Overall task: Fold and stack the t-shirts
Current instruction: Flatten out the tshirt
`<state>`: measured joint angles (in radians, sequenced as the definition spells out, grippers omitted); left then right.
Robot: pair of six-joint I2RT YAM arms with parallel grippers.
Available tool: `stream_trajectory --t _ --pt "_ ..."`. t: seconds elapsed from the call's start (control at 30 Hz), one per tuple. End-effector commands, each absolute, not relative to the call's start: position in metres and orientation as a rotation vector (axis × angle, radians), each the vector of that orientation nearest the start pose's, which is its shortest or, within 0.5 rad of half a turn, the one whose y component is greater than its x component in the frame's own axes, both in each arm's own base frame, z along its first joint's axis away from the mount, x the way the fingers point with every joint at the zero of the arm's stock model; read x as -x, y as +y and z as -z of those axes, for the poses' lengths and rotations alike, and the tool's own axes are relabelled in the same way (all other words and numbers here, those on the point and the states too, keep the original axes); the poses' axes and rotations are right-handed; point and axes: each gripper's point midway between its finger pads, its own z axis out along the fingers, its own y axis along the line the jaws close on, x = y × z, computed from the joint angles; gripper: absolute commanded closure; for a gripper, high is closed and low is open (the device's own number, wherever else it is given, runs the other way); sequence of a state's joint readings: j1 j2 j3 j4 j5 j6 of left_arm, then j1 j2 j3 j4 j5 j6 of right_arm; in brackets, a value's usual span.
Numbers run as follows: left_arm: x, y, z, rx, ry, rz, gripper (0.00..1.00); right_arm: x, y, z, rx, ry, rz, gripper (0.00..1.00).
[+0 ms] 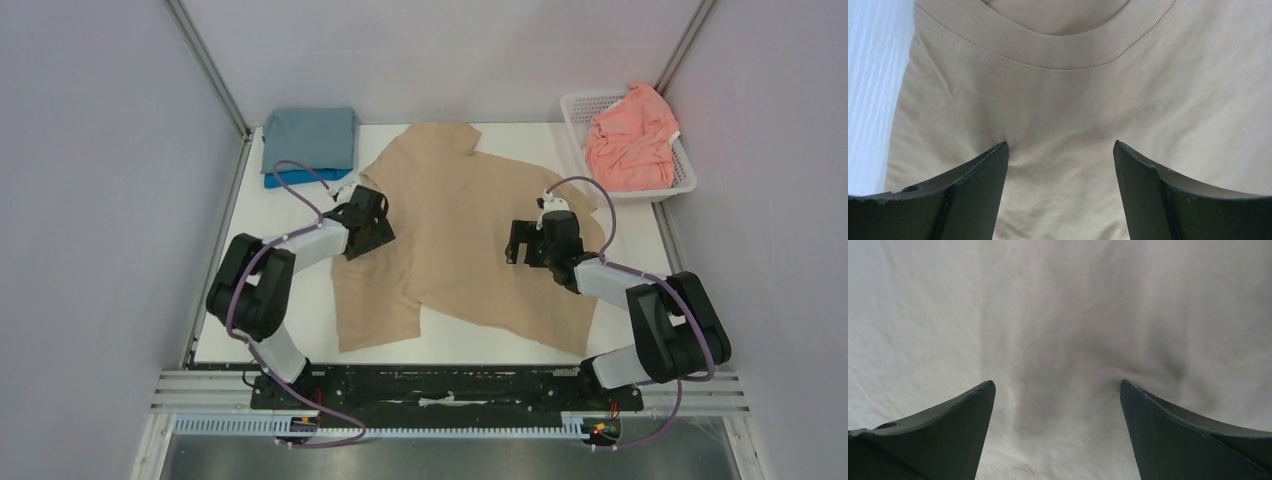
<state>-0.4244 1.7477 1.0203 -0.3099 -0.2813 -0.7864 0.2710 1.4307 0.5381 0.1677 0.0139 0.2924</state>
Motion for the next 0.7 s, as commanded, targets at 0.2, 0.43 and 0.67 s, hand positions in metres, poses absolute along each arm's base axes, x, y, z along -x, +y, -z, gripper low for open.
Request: stream_trajectory --t 0.2,0.43,0.67 --pt "-0.227 -0.123 0.0 0.703 2.661 0.272 0.16 -0.33 0.113 -0.026 -0.002 2.362 -0.257 0.02" --pt "-0.217 -0.104 -0.032 0.702 2.555 0.245 0.15 -0.344 0.105 -0.06 -0.014 2.277 -0.202 0.02" --pt "-0.249 -0.1 -0.064 0.681 2.409 0.234 0.15 -0.372 0.091 -0.086 -0.069 2.248 -0.118 0.02"
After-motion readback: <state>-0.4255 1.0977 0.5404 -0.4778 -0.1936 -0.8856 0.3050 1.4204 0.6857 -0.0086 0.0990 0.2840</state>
